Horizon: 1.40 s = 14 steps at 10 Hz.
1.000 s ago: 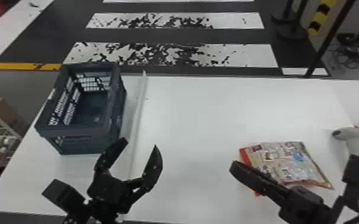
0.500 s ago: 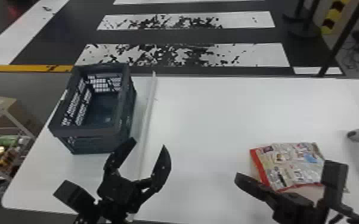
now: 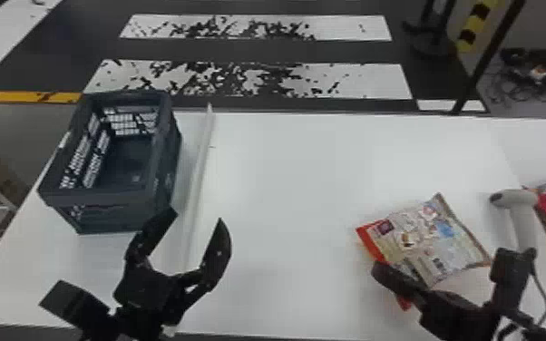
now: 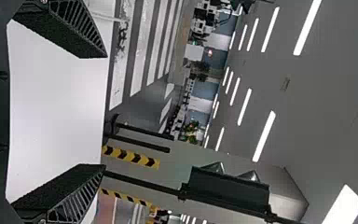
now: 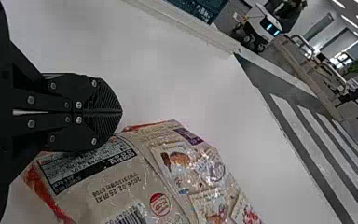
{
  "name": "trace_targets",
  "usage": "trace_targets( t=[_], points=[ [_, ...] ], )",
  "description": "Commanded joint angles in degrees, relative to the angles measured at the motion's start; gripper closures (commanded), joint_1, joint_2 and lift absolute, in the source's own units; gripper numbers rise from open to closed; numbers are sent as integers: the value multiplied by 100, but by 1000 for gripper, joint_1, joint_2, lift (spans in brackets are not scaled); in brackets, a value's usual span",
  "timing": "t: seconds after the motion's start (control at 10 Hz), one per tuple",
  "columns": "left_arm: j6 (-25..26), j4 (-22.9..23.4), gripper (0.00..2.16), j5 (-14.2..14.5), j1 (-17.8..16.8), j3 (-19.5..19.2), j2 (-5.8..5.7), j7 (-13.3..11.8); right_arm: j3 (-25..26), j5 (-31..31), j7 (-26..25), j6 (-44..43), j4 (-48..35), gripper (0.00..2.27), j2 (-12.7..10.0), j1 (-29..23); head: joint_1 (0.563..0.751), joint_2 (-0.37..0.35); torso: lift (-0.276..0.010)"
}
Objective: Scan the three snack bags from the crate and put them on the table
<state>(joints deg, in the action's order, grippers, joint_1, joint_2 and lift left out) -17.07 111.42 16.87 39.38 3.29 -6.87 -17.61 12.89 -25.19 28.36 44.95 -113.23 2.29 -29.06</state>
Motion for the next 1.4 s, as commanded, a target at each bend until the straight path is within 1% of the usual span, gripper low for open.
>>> trace_targets(
  t=[0.0,0.2,0.3,0.4,0.5,0.6,0.7,0.8,0.9,1.0,1.1,1.2,1.3],
  points=[
    [-20,-24,26,0,-9,-4,10,3,398,-293,64,37,38,2159,0,-100,695,-17,-94],
    [-20,-41,26,0,-26,5,10,3,750,-425,91,72,135,2159,0,-144,695,-78,-94],
    [-37,-50,26,0,-26,5,10,3,1013,-627,170,160,170,2159,0,-170,695,-93,-94],
    [-107,-77,26,0,-26,14,19,3,1286,-1005,398,670,47,2159,0,-276,695,-124,-94],
    [-107,-121,26,0,-62,31,19,38,1356,-1172,398,898,-515,2159,-62,-557,695,-142,-94],
    [-107,-138,26,0,-70,75,27,56,1426,-1207,389,1109,-1034,2159,-114,-619,695,-143,-94],
    [-143,-129,26,0,-62,93,19,64,1462,-1172,284,1162,-1368,2159,-105,-496,695,-136,-94],
    [-283,-129,26,0,9,93,19,64,1409,-917,222,1179,-1473,2159,-105,-153,695,-135,-94],
    [-406,-121,26,0,79,84,10,64,1119,-425,20,881,-1456,2159,-70,155,695,-135,-94],
    [-617,-121,26,0,141,40,1,64,732,94,-261,336,-1306,2159,-44,418,695,-136,-94],
    [-600,-121,29,0,176,-57,1,64,389,463,-560,-139,-832,2159,88,726,695,-133,-94],
    [-600,-121,29,0,211,-136,1,91,134,647,-727,-614,-392,2159,176,875,695,-125,-94],
    [-600,-121,29,0,220,-180,10,99,-77,779,-938,-1282,12,2159,264,911,695,-112,-94]
  ],
)
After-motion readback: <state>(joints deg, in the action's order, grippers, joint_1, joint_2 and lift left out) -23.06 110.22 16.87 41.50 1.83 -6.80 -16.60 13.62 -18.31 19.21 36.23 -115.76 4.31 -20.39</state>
